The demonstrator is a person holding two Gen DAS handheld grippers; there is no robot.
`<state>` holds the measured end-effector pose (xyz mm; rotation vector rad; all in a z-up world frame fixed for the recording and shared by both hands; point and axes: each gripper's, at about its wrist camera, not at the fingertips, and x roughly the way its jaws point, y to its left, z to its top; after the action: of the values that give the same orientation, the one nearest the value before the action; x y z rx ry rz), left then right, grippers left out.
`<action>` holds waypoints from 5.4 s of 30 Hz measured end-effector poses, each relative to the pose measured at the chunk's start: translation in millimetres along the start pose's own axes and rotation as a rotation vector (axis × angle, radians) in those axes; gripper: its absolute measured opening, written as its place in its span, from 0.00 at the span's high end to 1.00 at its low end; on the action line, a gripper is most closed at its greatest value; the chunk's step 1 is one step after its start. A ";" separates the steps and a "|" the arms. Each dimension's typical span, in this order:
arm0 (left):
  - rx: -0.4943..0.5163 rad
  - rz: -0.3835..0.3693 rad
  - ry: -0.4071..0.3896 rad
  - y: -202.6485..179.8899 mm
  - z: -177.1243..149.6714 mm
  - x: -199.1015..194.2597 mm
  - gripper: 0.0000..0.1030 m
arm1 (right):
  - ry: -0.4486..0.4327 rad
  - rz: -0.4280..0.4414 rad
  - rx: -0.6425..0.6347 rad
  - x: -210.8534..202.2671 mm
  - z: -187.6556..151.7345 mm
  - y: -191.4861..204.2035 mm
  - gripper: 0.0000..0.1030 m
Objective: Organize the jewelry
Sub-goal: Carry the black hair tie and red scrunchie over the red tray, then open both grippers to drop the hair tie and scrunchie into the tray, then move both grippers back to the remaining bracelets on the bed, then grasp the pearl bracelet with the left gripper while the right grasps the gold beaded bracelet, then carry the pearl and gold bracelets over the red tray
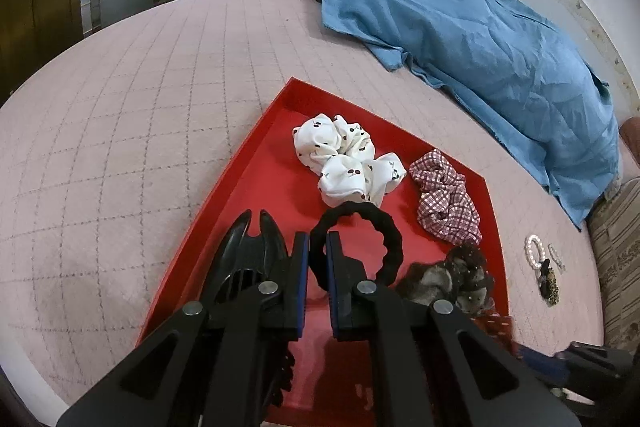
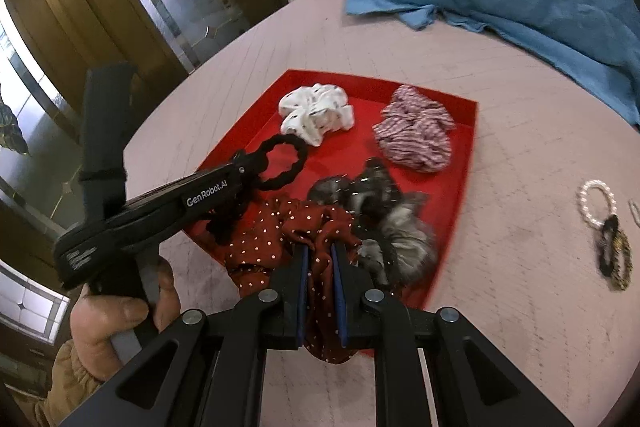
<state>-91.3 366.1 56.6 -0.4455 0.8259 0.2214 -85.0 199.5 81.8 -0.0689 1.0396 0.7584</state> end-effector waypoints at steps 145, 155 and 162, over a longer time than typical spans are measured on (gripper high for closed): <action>0.236 -0.267 0.134 -255.0 -40.2 -16.8 0.91 | -0.272 -0.296 0.310 -166.5 -111.2 -209.6 0.92; 0.237 -0.307 0.057 -228.3 -24.3 -73.0 0.91 | -0.291 -0.289 0.251 -179.8 -105.8 -178.6 0.92; 0.277 -0.254 -0.023 -205.0 -15.3 -102.0 0.91 | -0.305 -0.277 0.222 -187.1 -102.3 -160.3 0.92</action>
<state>-95.3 175.5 184.4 -0.2826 0.7560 -0.1223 -118.8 -60.6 130.2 0.0902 0.7960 0.3843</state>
